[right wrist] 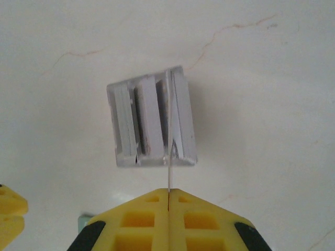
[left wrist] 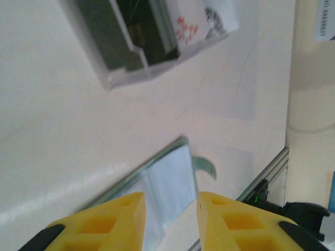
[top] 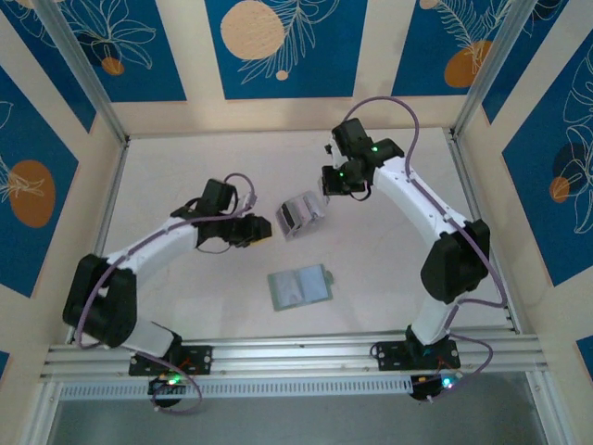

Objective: Put the credit cards into the card holder
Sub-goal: Pick up the credit card from the storage box, then insert the credit card into the card slot.

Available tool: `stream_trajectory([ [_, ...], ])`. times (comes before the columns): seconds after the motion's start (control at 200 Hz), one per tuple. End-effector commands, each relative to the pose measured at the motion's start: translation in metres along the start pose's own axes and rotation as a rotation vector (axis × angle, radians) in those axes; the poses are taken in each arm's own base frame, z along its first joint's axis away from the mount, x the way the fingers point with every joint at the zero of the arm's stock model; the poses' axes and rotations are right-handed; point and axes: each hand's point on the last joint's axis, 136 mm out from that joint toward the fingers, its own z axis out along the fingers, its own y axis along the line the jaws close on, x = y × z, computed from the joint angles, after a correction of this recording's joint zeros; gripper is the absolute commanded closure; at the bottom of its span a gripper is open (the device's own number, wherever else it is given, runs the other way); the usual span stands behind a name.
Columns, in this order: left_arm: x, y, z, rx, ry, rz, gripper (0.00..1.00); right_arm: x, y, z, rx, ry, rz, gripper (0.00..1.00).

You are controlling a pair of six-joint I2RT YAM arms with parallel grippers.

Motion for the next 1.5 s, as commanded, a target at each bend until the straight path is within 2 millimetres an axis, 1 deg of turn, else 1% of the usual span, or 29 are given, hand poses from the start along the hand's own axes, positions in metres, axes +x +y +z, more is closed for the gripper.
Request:
stream_trajectory([
  [0.0, 0.033, 0.012, -0.009, -0.056, 0.033, 0.009, 0.69, 0.018, 0.009, -0.016, -0.020, -0.019, 0.000, 1.00],
  [0.155, 0.067, 0.013, -0.010, -0.079, 0.050, 0.035, 0.68, 0.056, 0.023, -0.023, -0.085, -0.033, -0.008, 1.00],
  [0.25, 0.085, 0.014, -0.004, -0.097, 0.072, 0.052, 0.68, 0.080, 0.032, -0.023, -0.145, -0.037, -0.001, 1.00],
  [0.325, 0.097, 0.013, 0.002, -0.111, 0.094, 0.070, 0.68, 0.103, 0.036, -0.019, -0.186, -0.027, 0.012, 1.00],
  [0.4, 0.105, 0.012, 0.009, -0.118, 0.113, 0.081, 0.68, 0.122, 0.039, -0.014, -0.239, -0.019, 0.021, 1.00],
  [0.465, 0.109, 0.009, 0.013, -0.121, 0.118, 0.090, 0.67, 0.137, 0.041, -0.011, -0.287, -0.017, 0.039, 1.00],
  [0.52, 0.112, 0.005, 0.018, -0.117, 0.124, 0.099, 0.68, 0.145, 0.044, -0.009, -0.332, -0.021, 0.048, 1.00],
  [0.57, 0.113, 0.001, 0.023, -0.113, 0.131, 0.099, 0.68, 0.153, 0.043, -0.007, -0.349, -0.024, 0.059, 1.00],
  [0.645, 0.114, -0.002, 0.031, -0.103, 0.142, 0.097, 0.68, 0.160, 0.042, -0.007, -0.372, -0.030, 0.070, 1.00],
  [0.725, 0.114, 0.002, 0.038, -0.121, 0.156, 0.094, 0.68, 0.167, 0.042, -0.003, -0.394, -0.020, 0.082, 1.00],
  [0.875, 0.117, 0.014, 0.046, -0.160, 0.172, 0.073, 0.68, 0.177, 0.046, 0.005, -0.439, 0.001, 0.085, 1.00],
  [0.995, 0.121, 0.025, 0.047, -0.191, 0.181, 0.065, 0.69, 0.183, 0.051, 0.011, -0.493, 0.008, 0.094, 1.00],
  [1.14, 0.126, 0.034, 0.051, -0.210, 0.202, 0.058, 0.69, 0.190, 0.050, 0.022, -0.507, 0.024, 0.114, 1.00],
  [1.25, 0.124, 0.031, 0.052, -0.209, 0.205, 0.075, 0.69, 0.196, 0.051, 0.029, -0.522, 0.056, 0.121, 1.00],
  [1.38, 0.112, 0.012, 0.052, -0.178, 0.190, 0.099, 0.69, 0.200, 0.050, 0.037, -0.521, 0.074, 0.130, 1.00],
  [1.49, 0.107, 0.003, 0.063, -0.147, 0.197, 0.084, 0.73, 0.201, 0.048, 0.042, -0.517, 0.082, 0.138, 1.00],
])
